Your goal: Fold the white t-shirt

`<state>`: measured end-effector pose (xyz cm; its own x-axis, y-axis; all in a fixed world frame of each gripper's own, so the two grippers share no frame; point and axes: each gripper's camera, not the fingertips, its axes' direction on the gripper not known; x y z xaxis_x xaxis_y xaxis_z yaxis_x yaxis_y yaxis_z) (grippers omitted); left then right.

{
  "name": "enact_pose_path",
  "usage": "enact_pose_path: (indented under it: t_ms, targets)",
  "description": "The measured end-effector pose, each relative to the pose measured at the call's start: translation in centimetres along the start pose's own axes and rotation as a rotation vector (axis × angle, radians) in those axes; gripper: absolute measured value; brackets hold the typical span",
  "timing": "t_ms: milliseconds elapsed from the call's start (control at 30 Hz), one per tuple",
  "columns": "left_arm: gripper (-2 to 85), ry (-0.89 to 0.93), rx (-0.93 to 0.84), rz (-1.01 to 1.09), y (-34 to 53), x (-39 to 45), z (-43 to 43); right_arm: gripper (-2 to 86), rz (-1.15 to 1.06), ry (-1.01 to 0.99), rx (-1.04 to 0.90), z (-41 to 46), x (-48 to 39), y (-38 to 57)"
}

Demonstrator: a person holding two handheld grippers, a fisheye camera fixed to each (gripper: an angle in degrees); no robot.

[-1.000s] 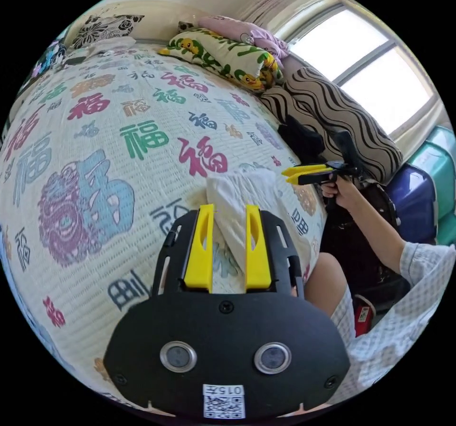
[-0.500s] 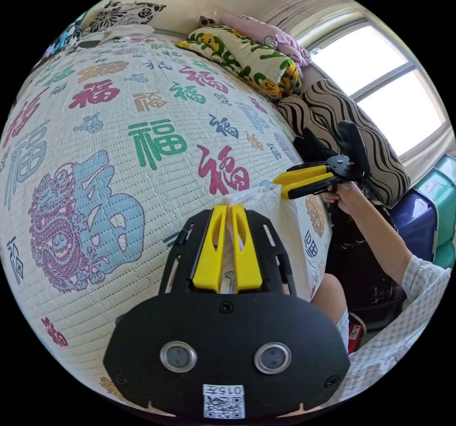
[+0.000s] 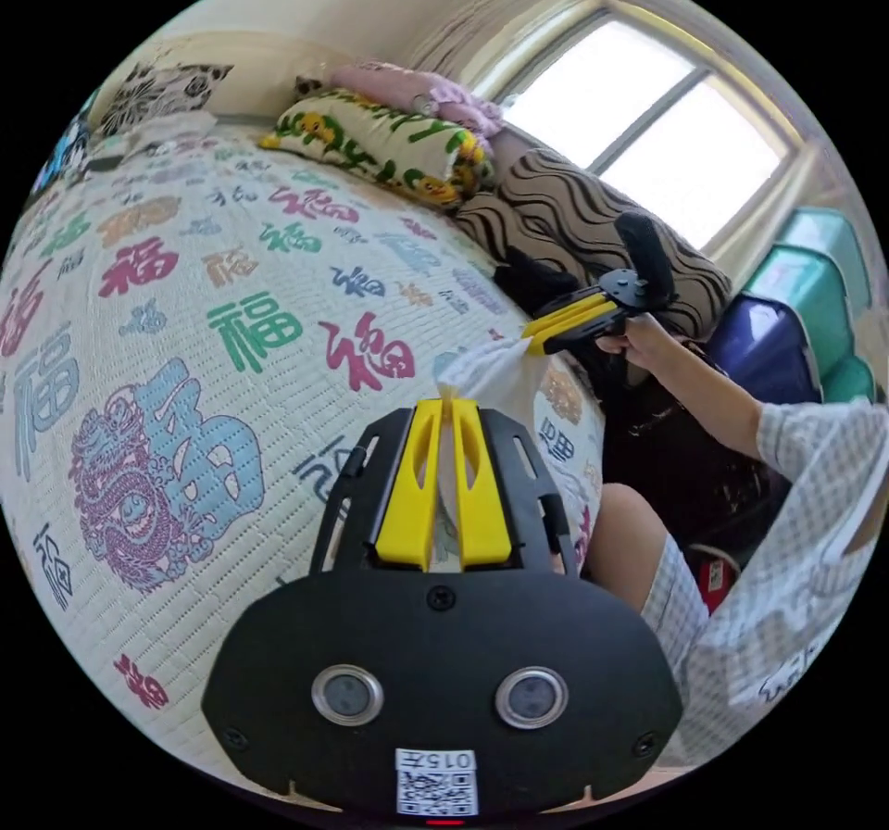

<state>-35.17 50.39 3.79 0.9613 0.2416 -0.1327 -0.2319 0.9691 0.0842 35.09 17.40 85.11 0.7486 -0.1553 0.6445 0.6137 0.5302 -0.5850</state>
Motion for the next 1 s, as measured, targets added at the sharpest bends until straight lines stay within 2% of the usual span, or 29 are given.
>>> enact_pose_path:
  t_ms: [167,333,500,633,667,767,867,1000]
  targets:
    - [-0.1,0.090,-0.009,0.153,6.1,5.6,-4.1,3.5,-0.042,-0.003,0.046,-0.8,-9.4,7.9]
    - [0.0,0.104,-0.132,0.094,11.2,7.7,-3.7,3.5,-0.002,-0.007,-0.092,5.0,-13.5,12.7]
    - [0.4,0.024,-0.229,-0.052,13.3,7.9,-3.5,4.9,0.121,-0.064,-0.177,6.1,-12.5,15.0]
    - [0.6,-0.014,-0.186,-0.057,12.3,8.6,-8.1,3.9,0.263,-0.102,0.006,1.4,-10.3,16.7]
    - [0.7,-0.009,-0.144,-0.059,11.7,8.5,-9.6,3.2,0.280,-0.134,0.090,0.4,-10.0,16.5]
    - [0.6,0.036,-0.006,-0.095,9.4,7.9,-12.4,1.7,0.254,-0.186,0.184,0.8,-9.9,14.7]
    - [0.4,0.066,-0.033,-0.112,7.3,7.0,-11.0,0.3,0.257,-0.287,0.068,5.2,-9.5,12.6]
    - [-0.1,-0.025,-0.181,-0.157,7.3,5.8,-8.5,-0.3,0.246,-0.164,-0.025,8.9,-9.5,13.3]
